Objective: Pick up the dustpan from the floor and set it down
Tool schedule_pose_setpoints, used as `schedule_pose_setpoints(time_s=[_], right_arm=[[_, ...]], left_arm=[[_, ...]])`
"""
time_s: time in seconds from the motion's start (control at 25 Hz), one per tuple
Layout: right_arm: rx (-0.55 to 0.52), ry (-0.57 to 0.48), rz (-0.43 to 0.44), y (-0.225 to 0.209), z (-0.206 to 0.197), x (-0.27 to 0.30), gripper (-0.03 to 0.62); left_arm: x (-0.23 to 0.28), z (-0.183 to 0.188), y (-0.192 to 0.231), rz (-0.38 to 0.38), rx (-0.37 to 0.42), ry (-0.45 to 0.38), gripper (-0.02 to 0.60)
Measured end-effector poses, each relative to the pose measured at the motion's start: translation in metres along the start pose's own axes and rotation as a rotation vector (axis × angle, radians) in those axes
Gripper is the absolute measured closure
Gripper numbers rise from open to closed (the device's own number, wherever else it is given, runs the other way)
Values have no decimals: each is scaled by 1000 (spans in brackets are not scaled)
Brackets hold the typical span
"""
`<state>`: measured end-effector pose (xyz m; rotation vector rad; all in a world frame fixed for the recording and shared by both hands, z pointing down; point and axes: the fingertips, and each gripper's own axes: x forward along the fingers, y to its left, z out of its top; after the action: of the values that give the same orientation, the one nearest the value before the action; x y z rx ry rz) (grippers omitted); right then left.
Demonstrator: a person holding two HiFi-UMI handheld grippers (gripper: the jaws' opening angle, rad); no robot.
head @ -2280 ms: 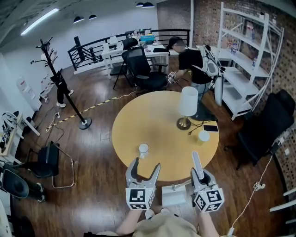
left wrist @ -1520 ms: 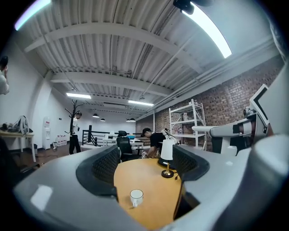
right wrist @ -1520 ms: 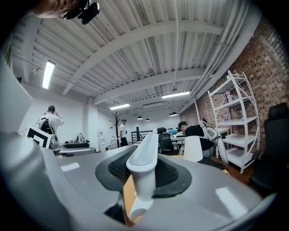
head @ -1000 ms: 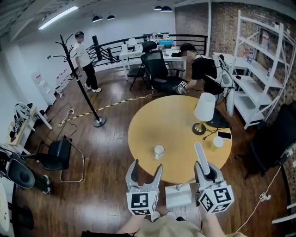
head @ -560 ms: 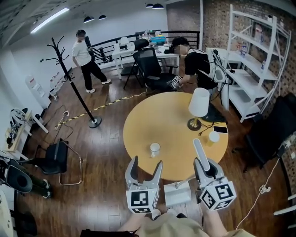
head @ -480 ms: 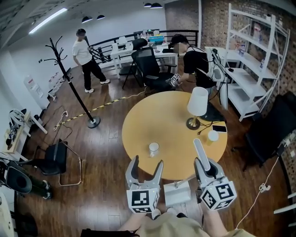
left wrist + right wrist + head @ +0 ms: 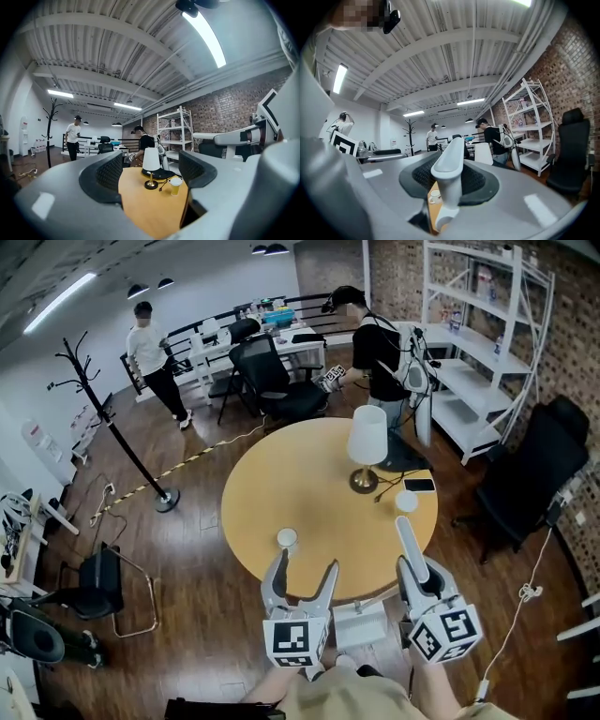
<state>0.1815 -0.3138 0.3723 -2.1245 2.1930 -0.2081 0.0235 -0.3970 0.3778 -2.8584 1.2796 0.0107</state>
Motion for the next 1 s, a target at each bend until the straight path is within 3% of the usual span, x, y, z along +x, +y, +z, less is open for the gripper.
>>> schedule_pose_setpoints(time_s=[0.56,0.84,1.0], right_arm=[[-2,13,-257,-96,-20,-70,480],[-12,78,-323,-140,-79,-90,482],[13,148,-317,-166,-129,-101,479]], left_arm=[[57,-26,-121,-299,-15,41,227],[83,-68,-169,-444,-35,71,229],[92,-102,-187,-506,-40,91,229]])
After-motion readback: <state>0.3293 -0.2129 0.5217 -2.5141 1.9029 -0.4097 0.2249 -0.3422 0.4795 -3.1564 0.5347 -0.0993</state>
